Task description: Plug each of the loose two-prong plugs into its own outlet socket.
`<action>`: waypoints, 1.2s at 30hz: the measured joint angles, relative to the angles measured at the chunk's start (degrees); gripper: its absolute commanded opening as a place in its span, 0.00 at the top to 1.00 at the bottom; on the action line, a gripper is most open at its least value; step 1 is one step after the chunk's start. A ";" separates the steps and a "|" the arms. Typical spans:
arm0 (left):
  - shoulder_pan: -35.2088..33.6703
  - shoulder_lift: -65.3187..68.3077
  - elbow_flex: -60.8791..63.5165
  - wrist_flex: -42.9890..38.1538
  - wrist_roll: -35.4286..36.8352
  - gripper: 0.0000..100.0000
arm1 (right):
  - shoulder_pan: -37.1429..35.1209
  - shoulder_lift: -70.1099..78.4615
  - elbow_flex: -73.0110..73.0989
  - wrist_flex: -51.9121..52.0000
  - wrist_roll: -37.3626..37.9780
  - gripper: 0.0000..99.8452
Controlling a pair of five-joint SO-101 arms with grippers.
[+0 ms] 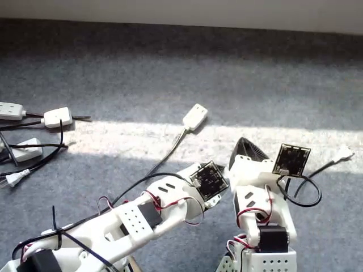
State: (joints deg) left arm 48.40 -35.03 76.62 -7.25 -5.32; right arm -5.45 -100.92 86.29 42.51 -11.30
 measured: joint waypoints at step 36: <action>-0.44 -43.96 2.99 20.22 -0.09 0.99 | -0.35 -0.97 6.59 -11.87 2.02 0.99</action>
State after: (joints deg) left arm 47.96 -78.99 79.60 12.97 -5.41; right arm -5.80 -101.89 92.88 30.64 -9.27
